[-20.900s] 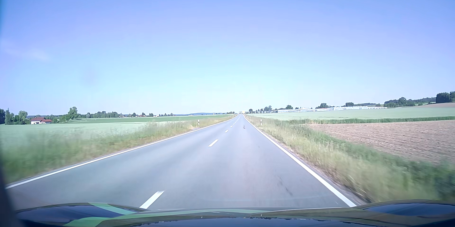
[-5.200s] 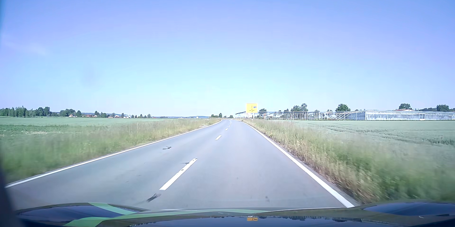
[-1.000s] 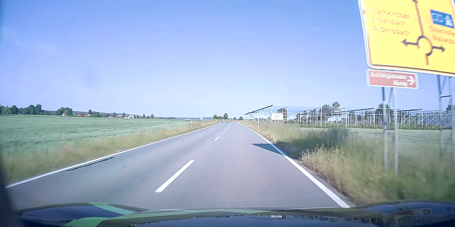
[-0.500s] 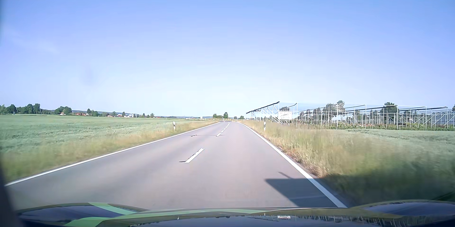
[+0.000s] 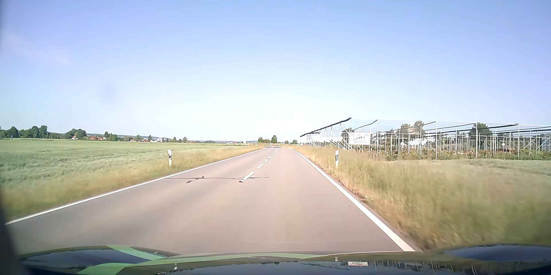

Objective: Follow the waypoints while adhering to traffic rules and regulations

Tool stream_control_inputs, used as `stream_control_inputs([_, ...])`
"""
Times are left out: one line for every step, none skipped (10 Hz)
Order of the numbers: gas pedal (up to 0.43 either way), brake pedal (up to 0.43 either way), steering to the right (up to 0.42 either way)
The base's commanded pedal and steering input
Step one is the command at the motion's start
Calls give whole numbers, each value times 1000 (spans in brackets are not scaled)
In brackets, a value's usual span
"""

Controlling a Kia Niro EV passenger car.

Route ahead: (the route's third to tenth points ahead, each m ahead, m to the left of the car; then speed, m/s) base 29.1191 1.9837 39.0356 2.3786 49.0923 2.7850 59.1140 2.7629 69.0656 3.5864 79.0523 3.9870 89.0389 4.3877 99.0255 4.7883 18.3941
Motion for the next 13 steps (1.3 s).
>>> stream_control_inputs([209, 0, -4])
stream_control_inputs([209, 0, -4])
stream_control_inputs([197, 0, -4])
stream_control_inputs([197, 0, -4])
stream_control_inputs([189, 0, -5])
stream_control_inputs([169, 0, -4])
stream_control_inputs([150, 0, -4])
stream_control_inputs([138, 0, -4])
stream_control_inputs([138, 0, -4])
stream_control_inputs([138, 0, -4])
stream_control_inputs([47, 0, -4])
stream_control_inputs([0, 0, -4])
stream_control_inputs([0, 0, -4])
